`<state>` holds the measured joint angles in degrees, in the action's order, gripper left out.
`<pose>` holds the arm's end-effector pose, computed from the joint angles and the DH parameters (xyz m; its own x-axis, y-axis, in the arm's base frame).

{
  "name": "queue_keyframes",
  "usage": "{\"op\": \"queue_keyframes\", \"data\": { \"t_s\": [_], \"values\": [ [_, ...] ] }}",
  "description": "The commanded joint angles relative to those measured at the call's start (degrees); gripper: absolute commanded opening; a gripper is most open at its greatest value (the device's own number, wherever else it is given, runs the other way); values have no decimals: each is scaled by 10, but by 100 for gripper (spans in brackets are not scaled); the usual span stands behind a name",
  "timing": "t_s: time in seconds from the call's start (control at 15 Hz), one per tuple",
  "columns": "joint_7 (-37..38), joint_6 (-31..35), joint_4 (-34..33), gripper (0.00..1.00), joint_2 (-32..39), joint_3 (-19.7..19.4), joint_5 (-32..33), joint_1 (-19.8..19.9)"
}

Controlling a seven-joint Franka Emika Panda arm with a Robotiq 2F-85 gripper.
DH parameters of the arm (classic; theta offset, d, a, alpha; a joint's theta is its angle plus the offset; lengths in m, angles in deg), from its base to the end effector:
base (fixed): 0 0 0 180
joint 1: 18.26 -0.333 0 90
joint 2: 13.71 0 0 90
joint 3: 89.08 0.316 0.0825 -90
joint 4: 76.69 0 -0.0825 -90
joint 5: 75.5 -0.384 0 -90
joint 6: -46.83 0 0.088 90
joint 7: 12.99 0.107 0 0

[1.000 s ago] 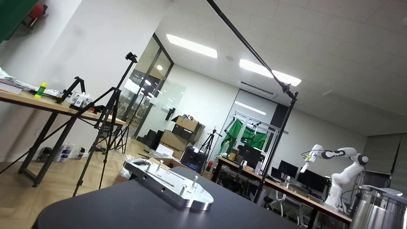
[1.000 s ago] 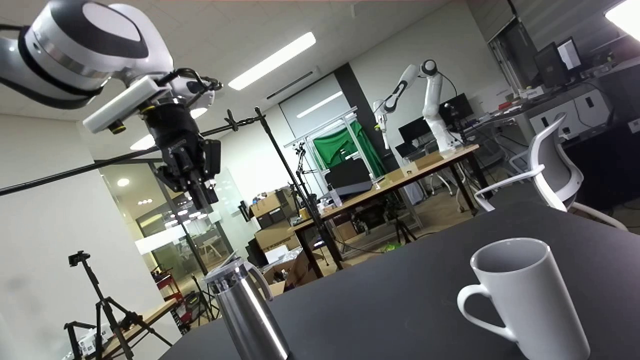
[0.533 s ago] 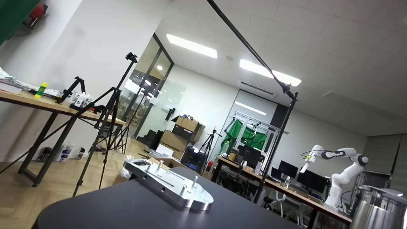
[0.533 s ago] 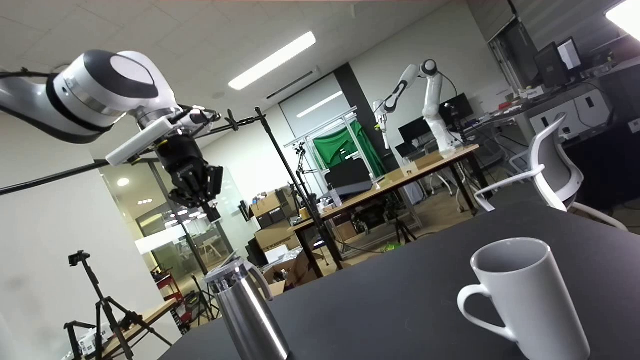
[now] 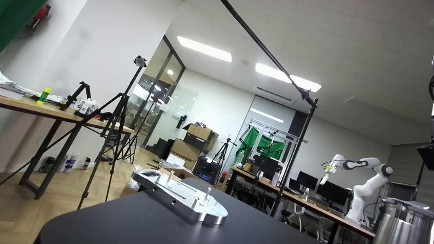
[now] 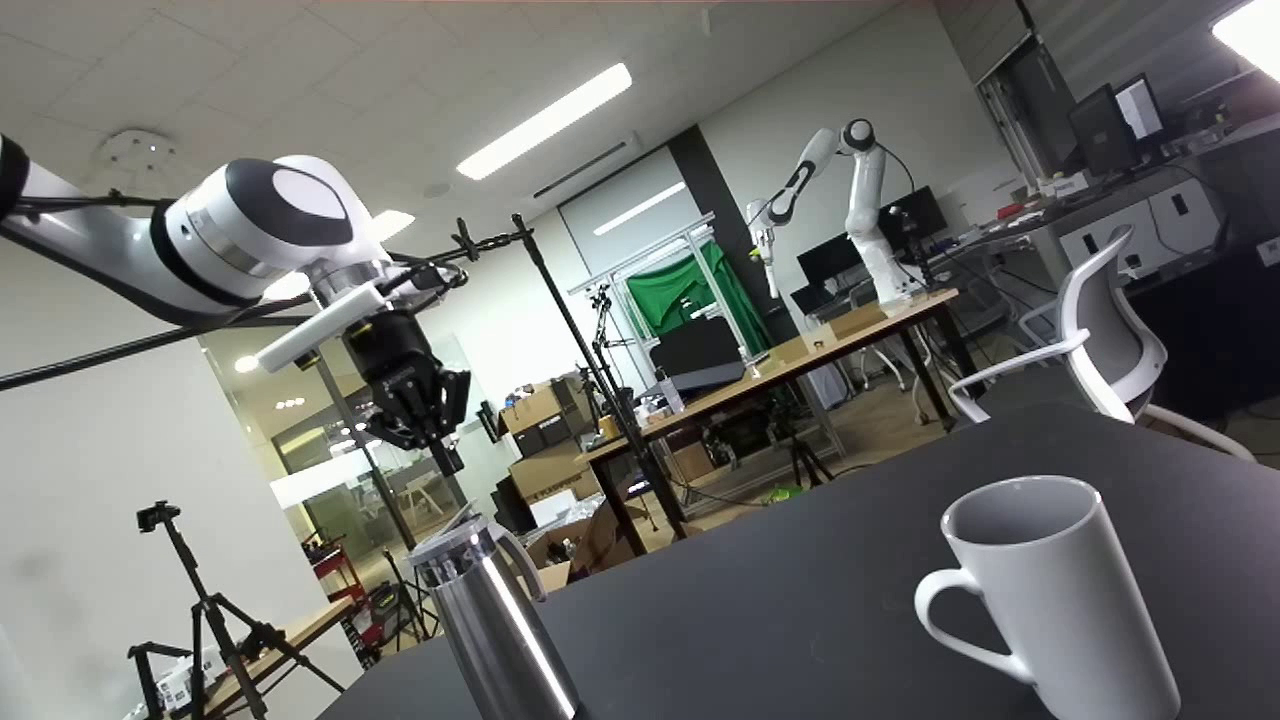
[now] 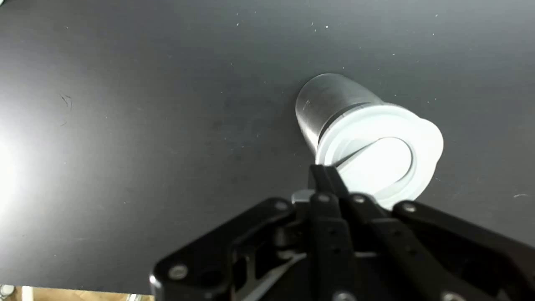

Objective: Close the lid of the flask

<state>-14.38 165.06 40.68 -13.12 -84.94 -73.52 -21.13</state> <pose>0.5482 0.0655 0.4344 0.9867 0.1622 0.0038 0.1620 -0.9863 0.0299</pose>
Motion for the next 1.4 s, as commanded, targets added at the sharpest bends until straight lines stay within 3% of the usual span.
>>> {"op": "queue_keyframes", "data": {
  "t_s": [0.0, 0.67, 1.33],
  "values": [
    [9, 2, -23, 0, 24, 1, 12, -7],
    [11, 46, -18, 0, 65, 0, 37, -15],
    [8, 42, -16, 0, 68, 0, 32, -15]
  ]
}}
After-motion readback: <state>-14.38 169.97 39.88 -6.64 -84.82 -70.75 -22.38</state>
